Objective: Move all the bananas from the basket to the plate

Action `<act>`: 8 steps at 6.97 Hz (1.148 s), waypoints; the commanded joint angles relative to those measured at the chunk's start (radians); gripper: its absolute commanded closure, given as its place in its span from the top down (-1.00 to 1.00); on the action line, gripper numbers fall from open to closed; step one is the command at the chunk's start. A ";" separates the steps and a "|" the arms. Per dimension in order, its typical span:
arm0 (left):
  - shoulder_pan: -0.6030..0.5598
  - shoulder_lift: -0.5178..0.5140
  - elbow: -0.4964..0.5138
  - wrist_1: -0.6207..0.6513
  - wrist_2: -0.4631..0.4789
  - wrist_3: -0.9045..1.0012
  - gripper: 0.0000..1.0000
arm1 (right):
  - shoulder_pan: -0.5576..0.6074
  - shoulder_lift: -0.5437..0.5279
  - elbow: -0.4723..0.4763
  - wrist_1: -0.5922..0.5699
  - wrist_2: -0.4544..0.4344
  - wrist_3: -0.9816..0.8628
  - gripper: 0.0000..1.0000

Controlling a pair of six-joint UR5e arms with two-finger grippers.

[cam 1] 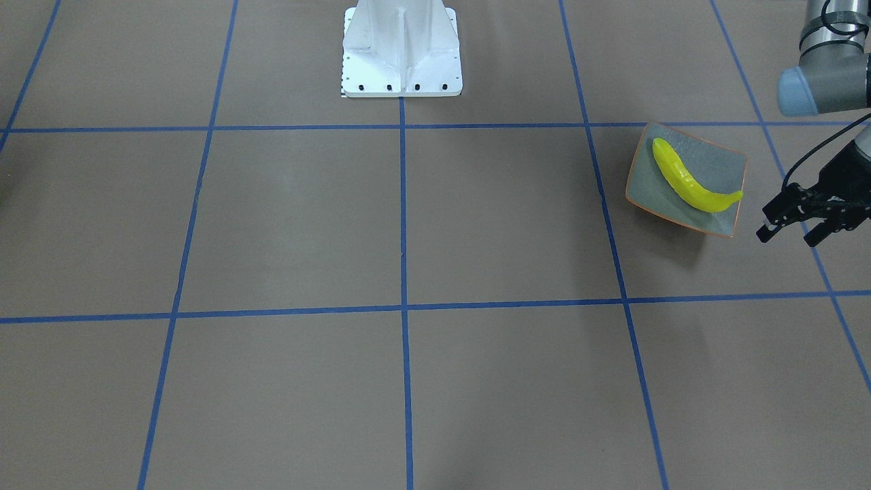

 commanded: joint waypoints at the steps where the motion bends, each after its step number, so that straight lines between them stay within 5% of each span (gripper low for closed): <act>1: 0.000 0.001 -0.001 0.000 0.000 0.000 1.00 | 0.000 0.002 0.041 -0.002 0.008 0.014 -1.00; 3: 0.002 0.001 0.000 0.000 0.000 0.000 1.00 | 0.020 -0.006 0.106 -0.034 0.078 0.036 -1.00; 6: 0.003 0.004 0.015 -0.005 -0.003 0.000 1.00 | 0.139 -0.003 0.314 -0.293 0.085 -0.019 -1.00; 8: 0.003 0.004 0.023 -0.017 -0.005 0.003 1.00 | 0.143 0.053 0.414 -0.416 0.191 0.000 -1.00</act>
